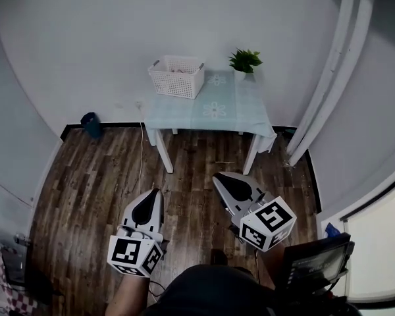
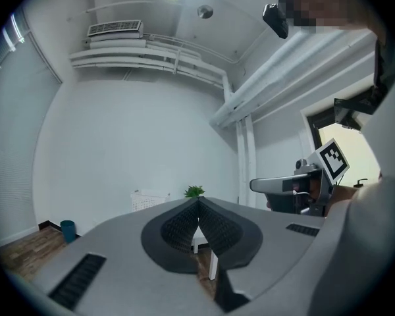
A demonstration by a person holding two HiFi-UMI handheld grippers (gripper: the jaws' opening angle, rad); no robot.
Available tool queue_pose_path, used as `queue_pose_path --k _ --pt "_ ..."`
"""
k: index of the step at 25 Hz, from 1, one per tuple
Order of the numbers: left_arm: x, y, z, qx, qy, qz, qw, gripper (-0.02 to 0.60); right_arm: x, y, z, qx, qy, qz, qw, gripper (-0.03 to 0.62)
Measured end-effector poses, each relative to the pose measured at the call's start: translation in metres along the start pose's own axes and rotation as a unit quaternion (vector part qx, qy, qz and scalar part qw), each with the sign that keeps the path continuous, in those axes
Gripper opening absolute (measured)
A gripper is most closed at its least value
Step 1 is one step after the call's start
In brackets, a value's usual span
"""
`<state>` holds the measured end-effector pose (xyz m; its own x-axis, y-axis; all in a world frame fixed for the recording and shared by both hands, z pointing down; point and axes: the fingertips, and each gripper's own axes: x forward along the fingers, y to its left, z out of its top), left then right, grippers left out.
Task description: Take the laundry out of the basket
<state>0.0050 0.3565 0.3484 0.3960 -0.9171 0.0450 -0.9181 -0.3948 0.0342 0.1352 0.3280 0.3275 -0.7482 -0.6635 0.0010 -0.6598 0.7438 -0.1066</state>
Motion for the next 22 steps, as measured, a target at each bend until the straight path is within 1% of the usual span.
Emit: queue_pose_path --k 5,7,11,13,15,19,22 --pt "0.022 0.008 0.012 0.003 -0.009 0.011 0.9999 0.011 0.008 -0.021 0.005 0.0 0.002 0.002 1.0 0.017" --pt "0.033 0.006 0.012 0.005 -0.006 0.017 0.9998 0.011 0.011 -0.034 0.004 0.001 0.007 0.006 1.0 0.017" --pt "0.076 -0.008 0.001 0.004 0.007 0.026 0.9996 0.011 0.018 -0.085 -0.002 0.008 0.009 0.014 1.0 0.018" --pt "0.09 -0.01 -0.002 0.008 0.015 0.028 0.9995 0.011 0.026 -0.105 -0.005 0.021 0.007 0.011 1.0 0.017" --pt "0.097 -0.003 -0.004 0.011 0.022 0.032 0.9992 0.011 0.035 -0.115 -0.008 0.035 0.006 0.01 0.999 0.017" --pt "0.114 0.022 -0.008 0.0 0.025 0.043 0.9988 0.011 0.062 -0.13 -0.009 0.039 0.006 0.008 0.999 0.018" --pt "0.13 0.042 -0.013 -0.002 0.023 0.038 0.999 0.011 0.086 -0.139 -0.014 0.04 0.009 0.001 0.999 0.018"
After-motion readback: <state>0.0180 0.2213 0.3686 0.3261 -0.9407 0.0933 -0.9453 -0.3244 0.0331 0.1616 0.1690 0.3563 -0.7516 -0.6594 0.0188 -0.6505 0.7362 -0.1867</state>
